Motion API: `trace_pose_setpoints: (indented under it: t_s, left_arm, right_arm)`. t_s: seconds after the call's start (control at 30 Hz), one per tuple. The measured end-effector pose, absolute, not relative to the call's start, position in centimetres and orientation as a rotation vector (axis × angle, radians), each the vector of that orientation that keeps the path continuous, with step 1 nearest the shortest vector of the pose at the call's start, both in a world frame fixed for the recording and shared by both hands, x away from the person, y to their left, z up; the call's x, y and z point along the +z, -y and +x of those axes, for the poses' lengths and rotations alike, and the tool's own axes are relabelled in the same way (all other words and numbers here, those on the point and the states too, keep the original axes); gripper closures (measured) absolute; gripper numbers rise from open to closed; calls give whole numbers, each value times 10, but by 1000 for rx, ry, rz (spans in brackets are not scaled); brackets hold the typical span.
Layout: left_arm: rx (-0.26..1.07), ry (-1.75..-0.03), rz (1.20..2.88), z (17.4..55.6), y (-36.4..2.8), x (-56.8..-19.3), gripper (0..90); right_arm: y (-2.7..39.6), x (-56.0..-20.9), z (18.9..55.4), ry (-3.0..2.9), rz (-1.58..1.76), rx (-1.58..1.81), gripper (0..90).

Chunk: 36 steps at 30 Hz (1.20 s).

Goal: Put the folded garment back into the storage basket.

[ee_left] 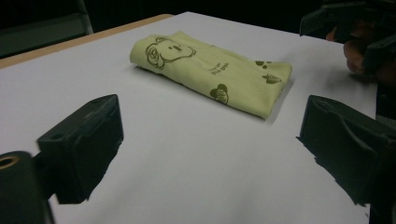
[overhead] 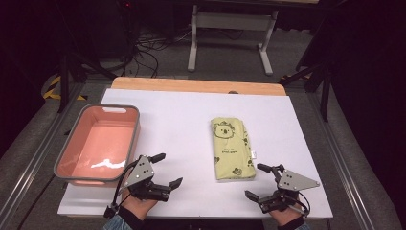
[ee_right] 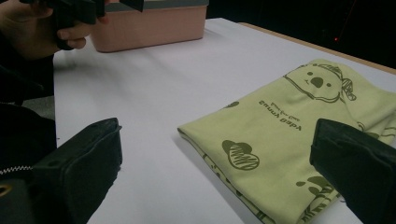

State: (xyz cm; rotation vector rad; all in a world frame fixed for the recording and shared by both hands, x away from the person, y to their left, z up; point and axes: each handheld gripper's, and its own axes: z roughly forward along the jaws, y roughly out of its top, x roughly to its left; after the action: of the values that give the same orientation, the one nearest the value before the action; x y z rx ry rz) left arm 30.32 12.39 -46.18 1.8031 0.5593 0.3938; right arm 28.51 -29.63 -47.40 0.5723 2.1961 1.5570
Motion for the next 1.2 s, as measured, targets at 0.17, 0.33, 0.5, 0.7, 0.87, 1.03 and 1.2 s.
trace_pose_setpoints:
  t_s: [0.17,0.33,0.5,0.7,0.87,1.03,1.2]
  left_arm:
    - [368,-539,1814,314,-114,-453,79]
    - [336,-525,1831,324,-106,-445,71]
    - [322,-510,1849,332,-99,-440,58]
    - [288,-508,1883,343,-89,-433,56]
    - [282,-495,1898,352,-80,-427,48]
    - [271,-490,1914,361,-73,-424,53]
    - [291,-476,1966,370,-65,-419,65]
  right_arm:
    - [297,-473,285,-2191,573,1547,22]
    - [298,-473,286,-2209,575,1538,20]
    - [299,-472,287,-2207,578,1550,18]
    - [298,-473,287,-2216,582,1548,16]
    - [299,-473,288,-2217,589,1552,16]
    - [300,-473,287,-2220,585,1556,29]
    - [301,-472,287,-2224,581,1564,39]
